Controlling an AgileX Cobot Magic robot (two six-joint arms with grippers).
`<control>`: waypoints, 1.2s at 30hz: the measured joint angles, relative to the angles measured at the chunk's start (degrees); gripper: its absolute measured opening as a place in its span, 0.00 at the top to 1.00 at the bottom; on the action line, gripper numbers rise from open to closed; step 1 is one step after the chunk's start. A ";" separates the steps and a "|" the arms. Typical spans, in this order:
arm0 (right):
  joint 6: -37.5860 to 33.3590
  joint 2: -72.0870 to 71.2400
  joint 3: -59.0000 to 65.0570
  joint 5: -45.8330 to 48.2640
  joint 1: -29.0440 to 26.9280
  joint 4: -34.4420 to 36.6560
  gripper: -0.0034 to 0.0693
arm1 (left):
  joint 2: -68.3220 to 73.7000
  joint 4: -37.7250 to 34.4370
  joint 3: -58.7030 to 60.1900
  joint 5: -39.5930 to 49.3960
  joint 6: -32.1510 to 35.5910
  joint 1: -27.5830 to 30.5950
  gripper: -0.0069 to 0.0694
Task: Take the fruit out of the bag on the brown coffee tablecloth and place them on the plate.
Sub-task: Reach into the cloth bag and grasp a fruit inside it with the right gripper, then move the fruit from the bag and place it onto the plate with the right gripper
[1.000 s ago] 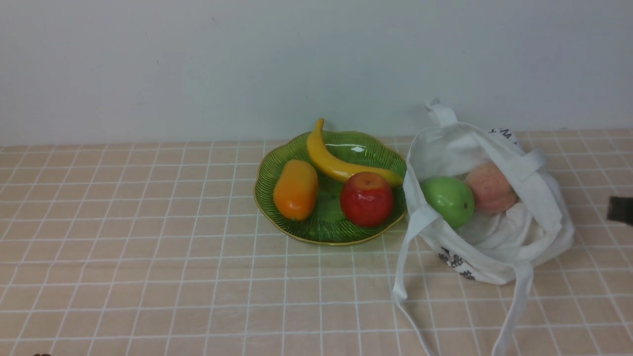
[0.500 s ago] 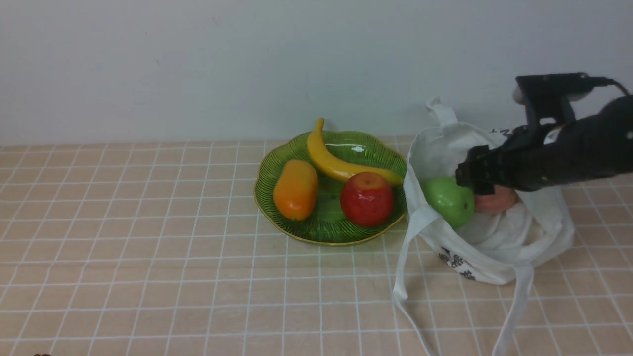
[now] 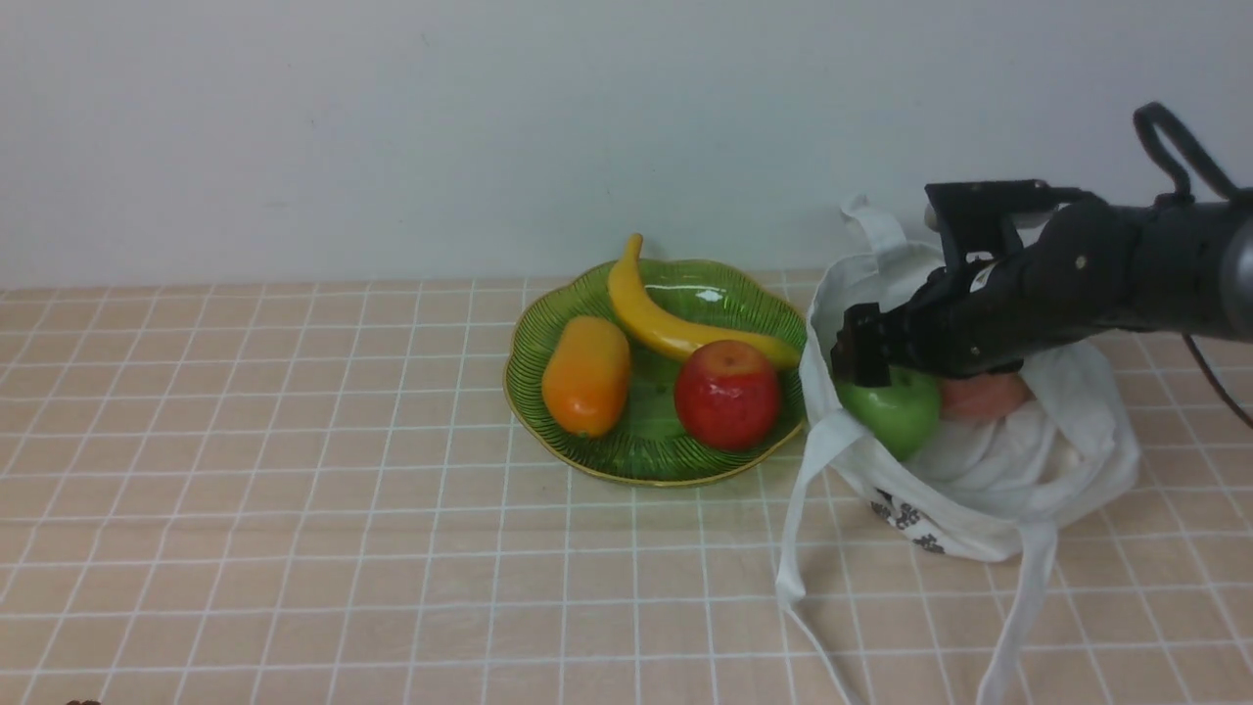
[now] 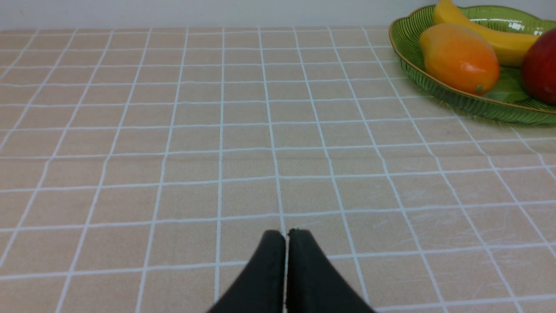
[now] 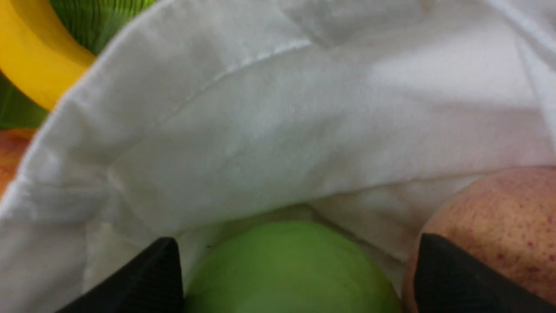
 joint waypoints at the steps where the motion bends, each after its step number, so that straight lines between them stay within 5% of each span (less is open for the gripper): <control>1: 0.00 0.16 0.00 0.49 0.00 0.28 0.05 | 0.00 0.00 0.00 0.00 0.00 0.00 0.92; 7: 0.00 0.22 0.00 1.22 0.00 0.46 0.15 | 0.00 0.00 0.00 0.00 0.00 0.00 0.92; 21: 0.00 -0.29 -0.05 2.15 0.00 0.46 0.16 | 0.00 0.00 0.00 0.00 0.00 0.00 0.92; 36: 0.19 -19.45 -5.63 23.60 -0.05 -3.95 0.17 | 0.00 0.00 0.00 0.00 0.00 0.00 0.92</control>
